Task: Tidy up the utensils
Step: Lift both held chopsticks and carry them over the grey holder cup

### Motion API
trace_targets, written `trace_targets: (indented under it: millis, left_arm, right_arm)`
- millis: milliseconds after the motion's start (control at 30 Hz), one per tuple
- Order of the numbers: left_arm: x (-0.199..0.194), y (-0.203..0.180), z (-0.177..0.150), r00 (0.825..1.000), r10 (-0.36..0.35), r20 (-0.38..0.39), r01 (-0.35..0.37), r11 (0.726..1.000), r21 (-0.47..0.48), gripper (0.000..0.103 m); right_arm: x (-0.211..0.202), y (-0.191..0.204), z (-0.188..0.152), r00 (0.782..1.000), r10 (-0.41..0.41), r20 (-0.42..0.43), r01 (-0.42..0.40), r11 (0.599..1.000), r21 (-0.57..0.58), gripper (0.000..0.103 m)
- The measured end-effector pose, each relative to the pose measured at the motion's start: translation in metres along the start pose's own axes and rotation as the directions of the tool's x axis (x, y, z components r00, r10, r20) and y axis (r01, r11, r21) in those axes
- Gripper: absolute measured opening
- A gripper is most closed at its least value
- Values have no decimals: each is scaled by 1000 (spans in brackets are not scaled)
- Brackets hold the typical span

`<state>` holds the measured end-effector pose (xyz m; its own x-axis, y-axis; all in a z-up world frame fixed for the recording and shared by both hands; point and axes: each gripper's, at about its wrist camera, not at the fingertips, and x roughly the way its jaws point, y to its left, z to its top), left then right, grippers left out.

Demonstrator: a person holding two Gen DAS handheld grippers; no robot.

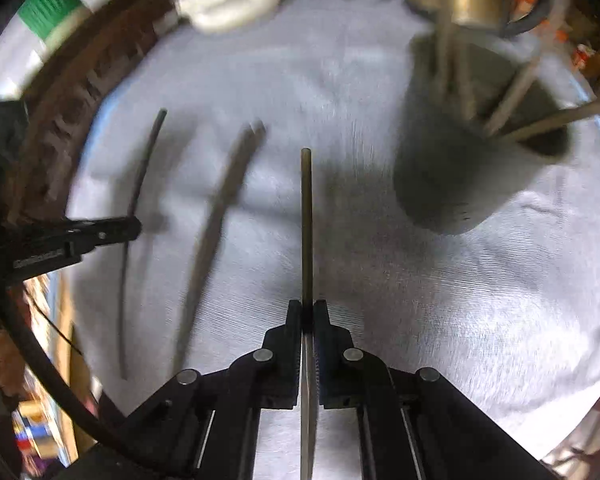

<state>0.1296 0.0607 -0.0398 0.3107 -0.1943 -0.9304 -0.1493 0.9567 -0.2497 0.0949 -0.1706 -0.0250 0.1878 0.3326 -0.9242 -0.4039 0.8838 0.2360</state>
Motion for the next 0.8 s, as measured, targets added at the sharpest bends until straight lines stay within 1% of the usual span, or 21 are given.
trace_targets:
  millis: [33, 67, 100, 133, 167, 200, 233, 267, 300, 333, 367, 400, 433, 467, 500, 567, 600, 633, 667, 733, 800]
  left_arm:
    - [-9, 2, -1, 999, 0, 47, 0, 1000, -7, 6]
    - [-20, 4, 0, 993, -16, 114, 18, 1000, -15, 6]
    - [-31, 4, -1, 982, -29, 187, 35, 999, -30, 6]
    - [-41, 5, -2, 966, -28, 259, 41, 998, -45, 6]
    - [-48, 3, -10, 953, -27, 301, 45, 998, -51, 6]
    - [-54, 2, -13, 932, -28, 360, 49, 998, -50, 6]
    - [-56, 1, -17, 912, -15, 411, 36, 998, -43, 6]
    - [-56, 1, -15, 898, -1, 440, 20, 999, -38, 6]
    - [-56, -1, -20, 878, 14, 479, 0, 1000, -29, 6]
    - [-56, -5, -25, 853, 25, 521, -18, 1000, -18, 6]
    - [-57, -11, -28, 835, 31, 550, -29, 1000, -13, 6]
    - [-57, -11, -32, 819, 37, 573, -38, 999, -10, 6]
    - [-56, -14, -38, 791, 55, 609, -64, 998, -8, 6]
    - [-48, -9, -45, 781, 68, 621, -80, 997, -8, 6]
    - [-43, -9, -48, 778, 76, 624, -90, 996, -8, 6]
    - [-40, -4, -58, 780, 78, 621, -95, 995, -6, 6]
    - [-42, -3, -65, 771, 86, 631, -106, 994, -7, 6]
    - [-44, -2, -67, 763, 91, 640, -112, 994, -7, 6]
    - [-47, -1, -70, 760, 88, 644, -107, 994, -9, 6]
    - [-55, 3, -77, 762, 74, 643, -86, 996, -13, 6]
    - [-59, 3, -85, 759, 66, 648, -77, 997, -12, 7]
  right_arm:
    - [-15, -1, -6, 998, 13, 69, -15, 1000, 20, 6]
    - [-25, -2, -10, 993, 8, 114, -12, 999, 38, 6]
    - [-40, -4, -16, 982, 12, 191, -23, 998, 57, 6]
    - [-50, -7, -19, 968, 12, 251, -30, 997, 70, 6]
    - [-64, -10, -25, 942, -26, 335, -7, 995, 97, 6]
    - [-71, -12, -29, 921, -43, 387, 3, 995, 104, 6]
    - [-80, -14, -36, 889, -54, 455, 0, 993, 118, 6]
    - [-85, -16, -38, 873, -66, 483, 0, 991, 136, 6]
    - [-91, -19, -44, 842, -86, 533, 2, 988, 157, 6]
    - [-95, -16, -50, 809, -117, 577, 23, 985, 168, 6]
    - [-97, -17, -55, 780, -146, 608, 47, 983, 175, 6]
    - [-98, -16, -61, 745, -184, 641, 79, 979, 189, 6]
    - [-102, -18, -67, 715, -212, 667, 99, 974, 204, 6]
    - [-104, -17, -70, 695, -230, 681, 114, 971, 211, 6]
    - [-105, -18, -74, 679, -252, 689, 136, 966, 220, 6]
    - [-95, -17, -78, 668, -268, 694, 151, 962, 227, 6]
    - [-95, -15, -82, 655, -281, 702, 168, 959, 227, 6]
    - [-96, -15, -84, 651, -281, 705, 173, 959, 223, 6]
    - [-98, -15, -86, 652, -279, 705, 172, 960, 221, 6]
    - [-105, -15, -92, 652, -275, 707, 175, 961, 213, 7]
    - [-109, -13, -99, 653, -269, 708, 171, 963, 209, 7]
